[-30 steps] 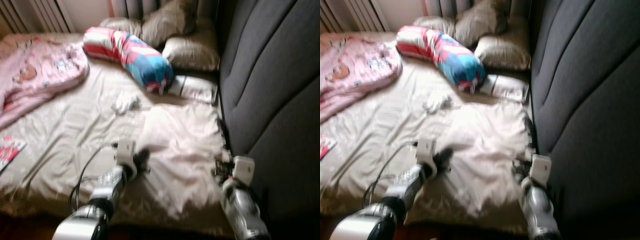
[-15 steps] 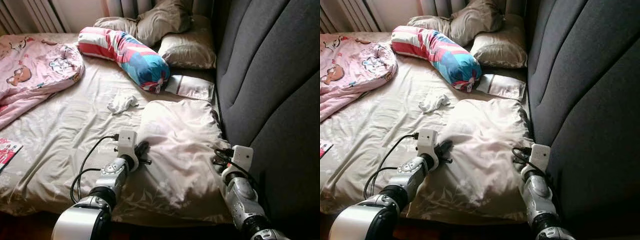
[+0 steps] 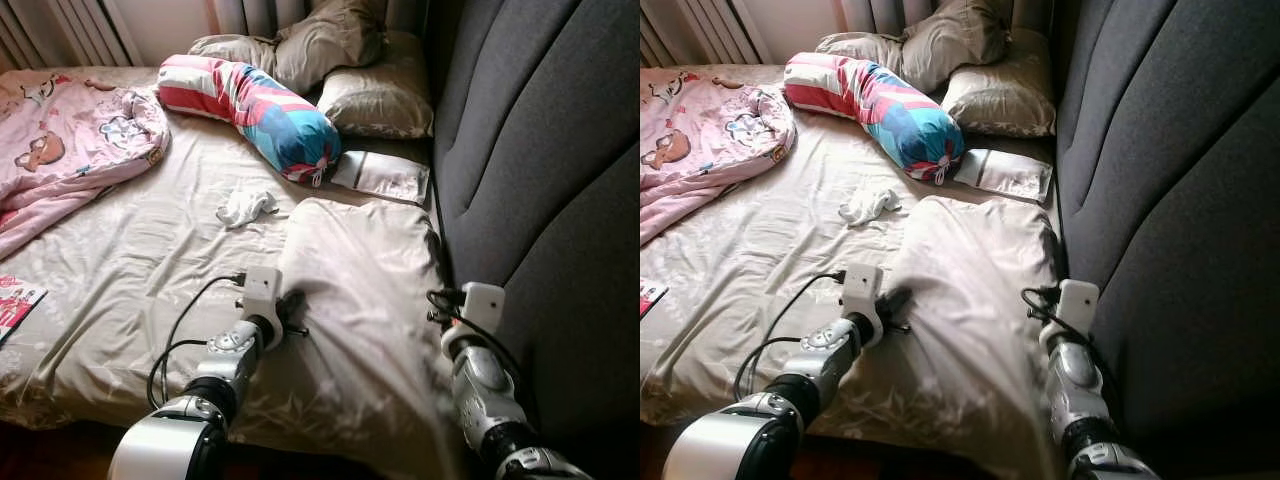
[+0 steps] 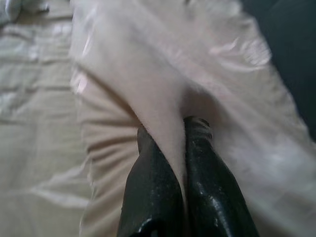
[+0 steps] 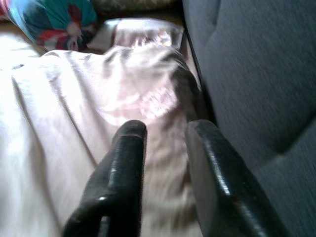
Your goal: Clean up the room
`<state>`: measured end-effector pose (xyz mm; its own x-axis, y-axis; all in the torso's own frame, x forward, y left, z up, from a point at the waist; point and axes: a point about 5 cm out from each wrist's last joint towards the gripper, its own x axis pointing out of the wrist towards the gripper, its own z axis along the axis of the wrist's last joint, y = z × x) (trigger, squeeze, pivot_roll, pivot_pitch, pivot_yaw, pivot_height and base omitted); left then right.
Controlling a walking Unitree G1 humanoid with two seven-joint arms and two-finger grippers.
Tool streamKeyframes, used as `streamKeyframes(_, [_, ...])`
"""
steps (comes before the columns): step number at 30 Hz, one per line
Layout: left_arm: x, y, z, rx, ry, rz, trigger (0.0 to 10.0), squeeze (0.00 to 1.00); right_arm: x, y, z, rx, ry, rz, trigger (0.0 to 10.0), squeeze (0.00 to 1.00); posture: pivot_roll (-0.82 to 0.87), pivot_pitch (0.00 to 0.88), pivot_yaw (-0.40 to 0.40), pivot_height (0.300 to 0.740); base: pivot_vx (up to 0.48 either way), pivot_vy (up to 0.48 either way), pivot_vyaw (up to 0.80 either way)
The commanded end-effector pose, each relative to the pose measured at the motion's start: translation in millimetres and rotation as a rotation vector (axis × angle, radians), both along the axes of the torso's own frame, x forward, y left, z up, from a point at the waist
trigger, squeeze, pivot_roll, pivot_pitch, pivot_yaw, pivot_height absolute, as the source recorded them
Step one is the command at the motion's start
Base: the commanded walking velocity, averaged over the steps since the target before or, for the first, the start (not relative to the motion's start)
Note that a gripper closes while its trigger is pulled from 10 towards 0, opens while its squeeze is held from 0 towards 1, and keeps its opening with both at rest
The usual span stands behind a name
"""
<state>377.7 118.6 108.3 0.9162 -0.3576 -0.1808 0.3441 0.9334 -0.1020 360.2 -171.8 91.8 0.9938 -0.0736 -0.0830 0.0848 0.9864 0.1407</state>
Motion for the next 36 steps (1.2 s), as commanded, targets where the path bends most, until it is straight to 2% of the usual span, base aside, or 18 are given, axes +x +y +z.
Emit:
streamKeyframes(1, [3.2,4.9,8.1,0.010,-0.043,0.006,10.0,0.00,-4.7,1.0,-9.6,-0.002,0.035,0.005,10.0,1.00,-0.10,0.305,0.062,0.740,0.000,0.000,0.00])
streamKeyframes(5, [2.6,3.7,6.7,0.012,-0.036,0.002,10.0,0.00,-4.3,0.9,-9.2,-0.004,0.036,0.006,10.0,1.00,-0.10,0.304,0.061,0.740,0.000,0.000,0.00])
streamKeyframes(6, [1.5,3.1,4.0,0.020,-0.024,-0.004,10.0,0.00,-4.2,0.6,-9.0,-0.008,0.035,0.004,10.0,0.94,-0.10,0.304,0.061,0.740,0.000,0.000,0.00])
streamKeyframes(7, [0.7,2.8,2.2,0.029,-0.017,-0.008,10.0,0.00,-4.1,0.4,-8.9,-0.012,0.035,0.003,10.0,0.47,-0.10,0.302,0.060,0.740,0.000,0.000,0.00])
streamKeyframes(8, [-0.5,2.5,-0.5,0.039,-0.006,-0.013,10.0,0.00,-4.1,0.3,-8.8,-0.016,0.036,0.002,10.0,0.07,-0.10,0.302,0.060,0.740,0.000,0.000,0.00])
streamKeyframes(10, [-0.8,2.4,-1.3,0.041,-0.002,-0.014,10.0,0.00,-4.0,0.2,-8.8,-0.017,0.036,0.002,10.0,0.07,-0.10,0.302,0.060,0.740,0.000,0.000,0.00])
streamKeyframes(11, [-2.5,2.3,-5.7,0.048,0.025,-0.017,10.0,0.00,-4.3,0.5,-9.1,-0.020,0.035,0.004,10.0,0.00,-0.10,0.301,0.059,0.740,0.000,0.000,0.00])
streamKeyframes(15, [-4.5,1.1,-10.3,0.049,0.056,-0.028,10.0,0.00,-5.0,1.2,-9.6,-0.026,0.031,0.009,10.0,0.00,-0.10,0.301,0.059,0.740,0.000,0.000,0.00])
streamKeyframes(16, [-6.1,-0.5,-13.6,0.004,0.090,-0.034,10.0,0.00,-5.9,2.1,-10.5,-0.027,0.028,0.010,10.0,0.00,-0.10,0.300,0.059,0.740,0.000,0.000,0.00])
streamKeyframes(17, [-6.1,-0.5,-13.6,0.004,0.090,-0.034,10.0,0.00,-5.9,2.1,-10.5,-0.027,0.028,0.010,10.0,0.00,-0.10,0.300,0.059,0.740,0.000,0.000,0.00])
streamKeyframes(19, [-8.9,-4.4,-18.4,-0.067,0.141,-0.053,10.0,0.00,-7.9,3.5,-12.2,-0.024,0.021,0.012,10.0,0.00,-0.10,0.300,0.060,0.740,0.000,0.000,0.00])
streamKeyframes(25, [-14.7,-14.3,-26.1,-0.190,0.235,-0.104,10.0,0.00,-13.0,6.4,-18.1,-0.009,0.023,0.013,10.0,0.00,-0.11,0.305,0.062,0.740,0.000,0.000,0.00])
streamKeyframes(33, [-16.0,-14.7,-27.8,-0.167,0.238,-0.120,10.0,0.00,-16.3,9.9,-22.8,-0.003,0.032,0.017,10.0,0.00,-0.11,0.306,0.065,0.740,0.000,0.000,0.00])
streamKeyframes(34, [-15.9,-14.6,-27.7,-0.169,0.238,-0.117,10.0,0.10,-16.3,10.1,-22.9,-0.002,0.032,0.017,10.0,0.00,-0.11,0.306,0.065,0.740,0.000,0.000,0.00])
streamKeyframes(35, [-15.9,-14.6,-27.7,-0.170,0.238,-0.117,10.0,1.00,-16.4,10.3,-23.0,-0.002,0.032,0.018,10.0,0.00,-0.11,0.306,0.065,0.740,0.000,0.000,0.00])
streamKeyframes(36, [-15.8,-14.6,-27.5,-0.173,0.239,-0.117,10.0,1.00,-16.5,10.4,-23.1,-0.001,0.033,0.018,10.0,0.00,-0.11,0.307,0.064,0.740,0.000,0.000,0.00])
